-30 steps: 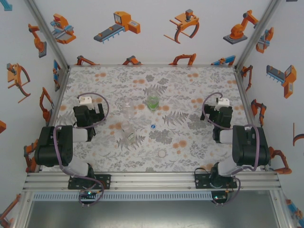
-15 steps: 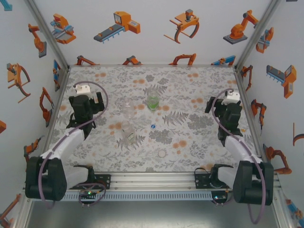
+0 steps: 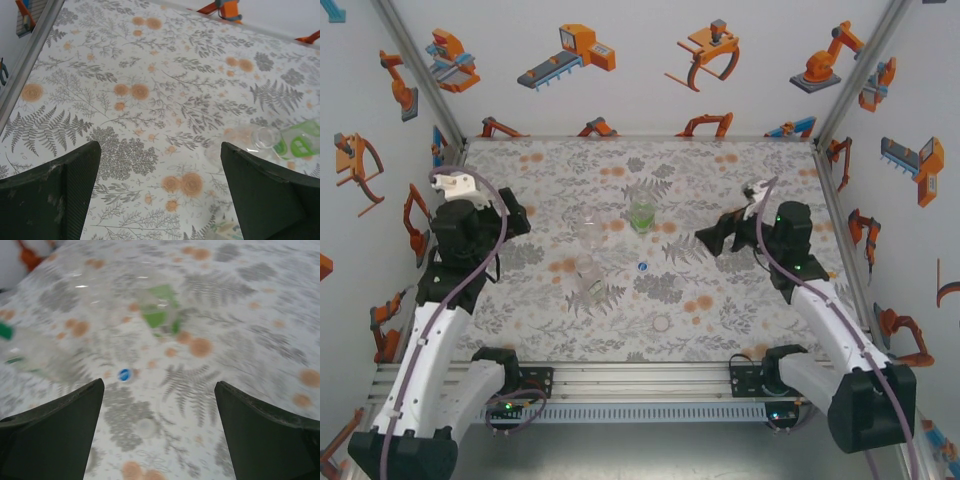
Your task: Screw on the bottle caps
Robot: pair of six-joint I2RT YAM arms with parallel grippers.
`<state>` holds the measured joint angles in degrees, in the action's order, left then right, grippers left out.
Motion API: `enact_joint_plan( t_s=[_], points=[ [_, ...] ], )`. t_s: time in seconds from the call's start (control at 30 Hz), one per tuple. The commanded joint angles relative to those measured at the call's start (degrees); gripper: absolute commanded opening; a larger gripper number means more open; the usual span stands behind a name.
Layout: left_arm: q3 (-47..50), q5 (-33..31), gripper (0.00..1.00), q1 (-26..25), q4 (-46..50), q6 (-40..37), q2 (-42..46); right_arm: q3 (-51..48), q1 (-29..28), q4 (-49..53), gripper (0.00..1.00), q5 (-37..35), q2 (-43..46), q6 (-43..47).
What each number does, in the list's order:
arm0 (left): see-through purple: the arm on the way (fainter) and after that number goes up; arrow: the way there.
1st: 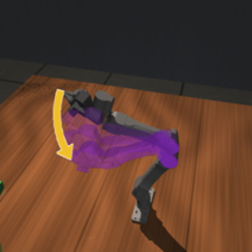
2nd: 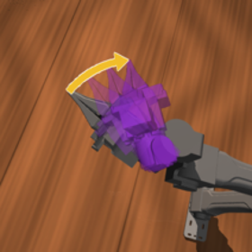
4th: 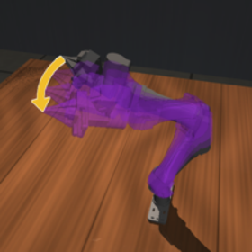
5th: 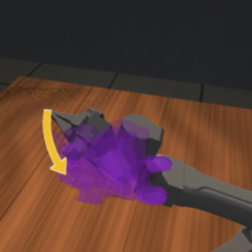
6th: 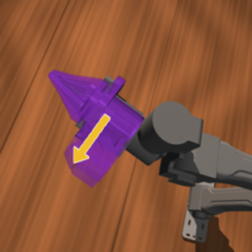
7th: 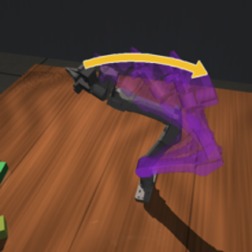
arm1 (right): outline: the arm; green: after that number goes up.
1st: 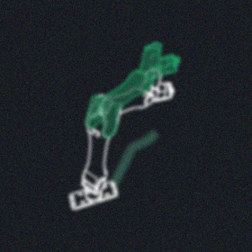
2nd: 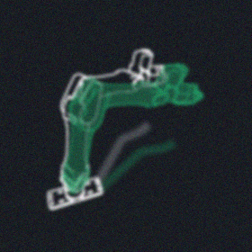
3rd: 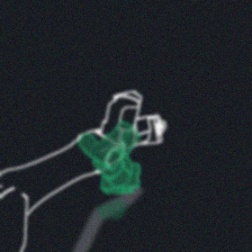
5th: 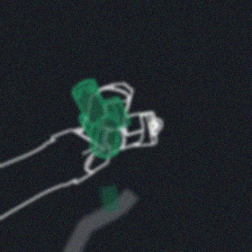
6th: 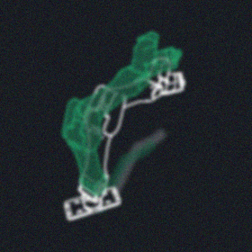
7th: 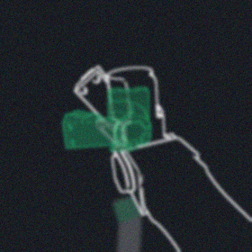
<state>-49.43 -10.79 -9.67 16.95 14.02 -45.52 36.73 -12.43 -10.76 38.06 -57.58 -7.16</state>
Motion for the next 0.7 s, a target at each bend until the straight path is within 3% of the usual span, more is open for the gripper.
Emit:
enact_joint_plan(
  t_s=[0.0, 0.23, 0.33, 0.67],
  points=[
    [-1.9, 4.5, 0.97, 0.1, 7.3, -4.0, 1.0, 4.3, -7.3, -0.9, 0.83, 7.4, -2.4, 3.7],
    [1.3, 7.8, 0.97, 0.7, 6.1, -8.7, 1.7, 5.3, -19.9, -13.7, 0.83, 12.0, -11.6, 7.3],
    [1.3, 9.9, 0.97, 1.2, 6.7, -9.2, 2.2, 5.9, -23.1, -17.8, 0.83, 13.3, -15.8, 9.4],
    [2.6, 8.4, 0.97, 2.2, 7.0, -9.9, 4.9, 14.5, -29.2, -22.3, 0.85, 17.7, -32.8, 15.0]
  ],
)
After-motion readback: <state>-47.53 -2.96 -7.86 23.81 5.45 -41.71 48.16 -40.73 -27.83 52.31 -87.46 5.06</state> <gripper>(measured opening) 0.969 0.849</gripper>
